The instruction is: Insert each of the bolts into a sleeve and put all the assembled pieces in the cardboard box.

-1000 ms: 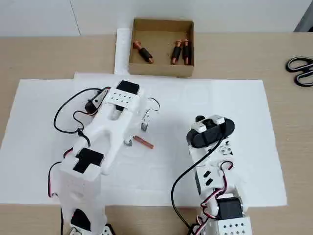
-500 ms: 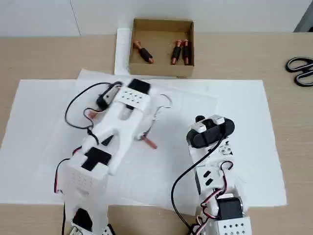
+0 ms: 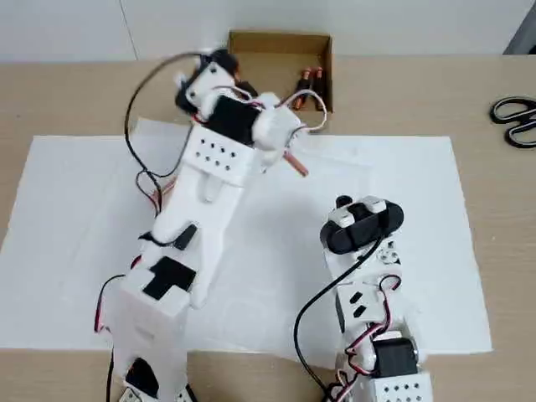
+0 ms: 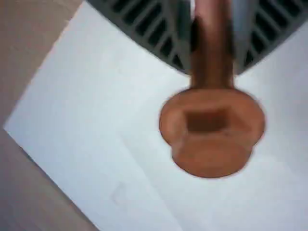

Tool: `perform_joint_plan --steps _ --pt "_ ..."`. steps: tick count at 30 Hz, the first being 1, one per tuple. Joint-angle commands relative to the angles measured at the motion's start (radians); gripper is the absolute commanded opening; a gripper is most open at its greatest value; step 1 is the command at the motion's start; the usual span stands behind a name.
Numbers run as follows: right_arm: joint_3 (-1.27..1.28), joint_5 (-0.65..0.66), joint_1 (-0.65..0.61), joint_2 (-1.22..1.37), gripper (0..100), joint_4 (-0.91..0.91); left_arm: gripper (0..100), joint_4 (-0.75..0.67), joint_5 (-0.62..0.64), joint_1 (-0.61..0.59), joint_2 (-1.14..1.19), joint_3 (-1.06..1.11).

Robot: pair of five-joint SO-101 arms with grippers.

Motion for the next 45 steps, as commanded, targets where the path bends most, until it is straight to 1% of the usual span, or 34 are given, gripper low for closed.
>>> perform_joint_plan --steps 1,5,8,10,13,16,19,22,23,27,30,33,35,36,38,39,42,45 --pt "-0.098 -0.002 -0.007 -0.016 0.4 -0.021 1 0.012 -0.061 0.011 -0.147 -0.054" --pt "-0.150 -0.064 -0.094 -0.016 0.4 -0.021 1 0.026 -0.172 0.044 -0.219 0.010" --pt "-0.164 -0.114 -0.200 -0.016 0.4 -0.021 1 0.032 -0.239 0.110 -0.296 0.085" --pt "-0.163 -0.117 -0.245 -0.016 0.4 -0.027 1 0.031 -0.255 0.160 -0.361 0.148" --pt "-0.163 -0.115 -0.242 -0.016 0.4 -0.030 1 0.031 -0.275 0.213 -0.451 0.246" --pt "-0.164 -0.114 -0.205 -0.016 0.4 -0.030 1 0.025 -0.273 0.213 -0.531 0.331" --pt "-0.164 -0.114 -0.173 -0.016 0.4 -0.028 1 0.011 -0.273 0.150 -0.615 0.360" --pt "-0.164 -0.114 -0.165 -0.016 0.4 -0.028 1 -0.037 -0.278 0.044 -0.687 0.360" --pt "-0.164 -0.114 -0.165 -0.016 0.4 -0.028 1 -0.052 -0.296 0.011 -0.707 0.360" --pt "-0.164 -0.115 -0.165 -0.016 0.4 -0.028 1 -0.094 -0.387 -0.109 -0.779 0.360" --pt "-0.164 -0.115 -0.165 -0.016 0.4 -0.028 1 -0.112 -0.480 -0.224 -0.815 0.360" --pt "-0.164 -0.115 -0.165 -0.016 0.4 -0.028 1 -0.109 -0.557 -0.368 -0.822 0.361" --pt "-0.164 -0.114 -0.165 -0.016 0.4 -0.027 1 -0.100 -0.618 -0.448 -0.825 0.361" --pt "-0.164 -0.114 -0.165 -0.016 0.4 -0.025 1 -0.072 -0.654 -0.474 -0.827 0.360" --pt "-0.164 -0.114 -0.165 -0.016 0.4 -0.025 1 0.021 -0.717 -0.491 -0.827 0.355" --pt "-0.166 -0.115 -0.166 -0.016 0.4 -0.027 1 0.037 -0.747 -0.480 -0.829 0.364" --pt "-0.170 -0.118 -0.170 -0.016 0.4 -0.028 1 0.029 -0.856 -0.456 -0.829 0.397" --pt "-0.172 -0.118 -0.170 -0.016 0.4 -0.028 1 0.029 -0.870 -0.354 -0.868 0.400"
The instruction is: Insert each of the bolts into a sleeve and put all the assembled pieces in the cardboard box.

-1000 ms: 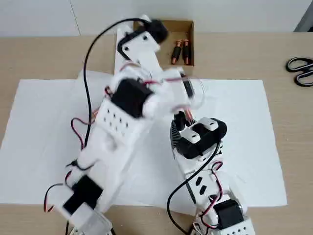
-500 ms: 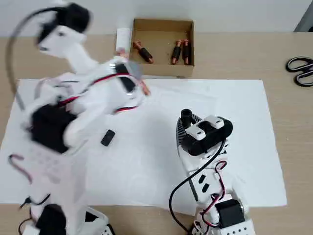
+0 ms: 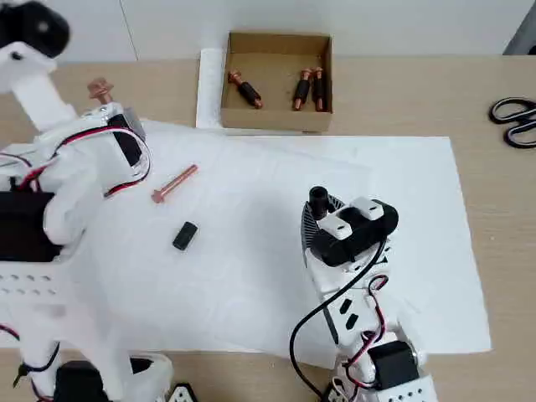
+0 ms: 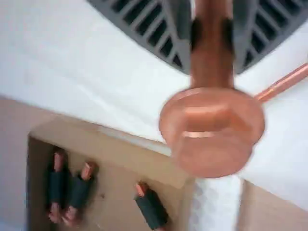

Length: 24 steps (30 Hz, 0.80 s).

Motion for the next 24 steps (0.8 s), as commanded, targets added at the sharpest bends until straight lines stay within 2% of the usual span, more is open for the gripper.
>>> perform_joint_plan --steps 1,5,11,14,16,19,24 --pt "-0.072 -0.012 0.002 -0.016 0.4 -0.025 1 0.008 -0.028 0.123 -0.092 -0.002" --pt "-0.126 -0.012 0.002 -0.016 0.4 -0.025 1 -0.063 -0.087 0.287 -0.187 0.033" --pt "-0.157 -0.012 0.002 -0.016 0.4 -0.018 1 -0.224 -0.242 0.305 -0.408 0.312" --pt "-0.147 -0.012 0.002 -0.016 0.4 -0.021 1 -0.377 -0.279 0.305 -0.560 0.544" --pt "-0.133 -0.014 0.002 -0.016 0.4 -0.025 1 -0.555 -0.279 0.305 -0.657 0.723" --pt "-0.114 -0.015 0.002 -0.016 0.4 -0.041 1 -0.908 -0.247 0.307 -0.786 1.015" --pt "0.000 -0.014 0.001 -0.016 0.4 -0.277 1 -1.482 -0.014 0.307 -0.954 1.419"
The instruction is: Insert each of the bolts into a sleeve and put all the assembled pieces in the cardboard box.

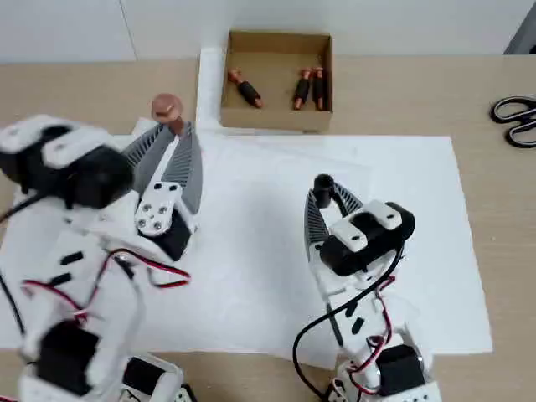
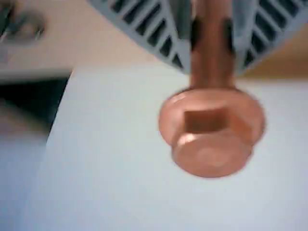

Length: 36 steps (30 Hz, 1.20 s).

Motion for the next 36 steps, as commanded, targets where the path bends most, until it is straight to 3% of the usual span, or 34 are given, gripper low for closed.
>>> perform_joint_plan --steps 1,3,5,12,19,25,30,36 --pt "0.068 -0.003 -0.002 -0.016 0.4 -0.188 1 -0.476 0.132 0.005 -0.094 0.275" --pt "0.129 -0.002 -0.030 -0.016 0.4 -0.237 1 -0.611 0.135 0.005 -0.097 0.374" --pt "0.173 -0.002 -0.081 -0.016 0.4 -0.240 1 -0.646 0.135 0.017 -0.097 0.403" --pt "0.186 0.000 -0.189 -0.005 0.4 -0.137 1 -0.471 0.118 0.244 -0.095 0.371" --pt "0.186 0.000 -0.186 -0.015 0.4 -0.120 1 -0.325 -0.157 0.256 -0.101 0.364" --pt "0.183 0.015 -0.186 -0.015 0.4 -0.151 1 -0.310 -0.164 0.258 -0.095 0.363" --pt "0.184 0.163 -0.191 -0.015 0.4 -0.237 1 -0.307 -0.164 0.259 -0.095 0.360" --pt "0.184 0.173 -0.193 -0.015 0.4 -0.291 1 -0.258 -0.164 0.350 -0.095 0.363"
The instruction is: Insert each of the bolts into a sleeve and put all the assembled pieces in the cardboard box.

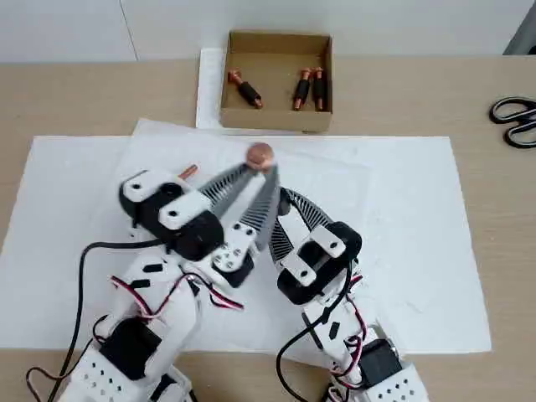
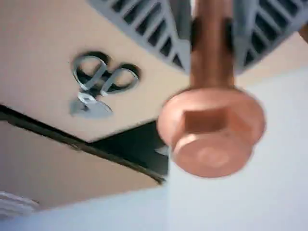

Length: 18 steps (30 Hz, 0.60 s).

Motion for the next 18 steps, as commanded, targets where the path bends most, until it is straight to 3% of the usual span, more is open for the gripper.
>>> perform_joint_plan --steps 1,18 --pt "0.003 0.005 -0.004 -0.016 0.4 -0.033 1 0.018 -0.008 0.041 -0.015 -0.030" --pt "0.005 0.003 -0.004 -0.018 0.4 -0.033 1 -0.071 -0.080 -0.018 -0.017 0.039"
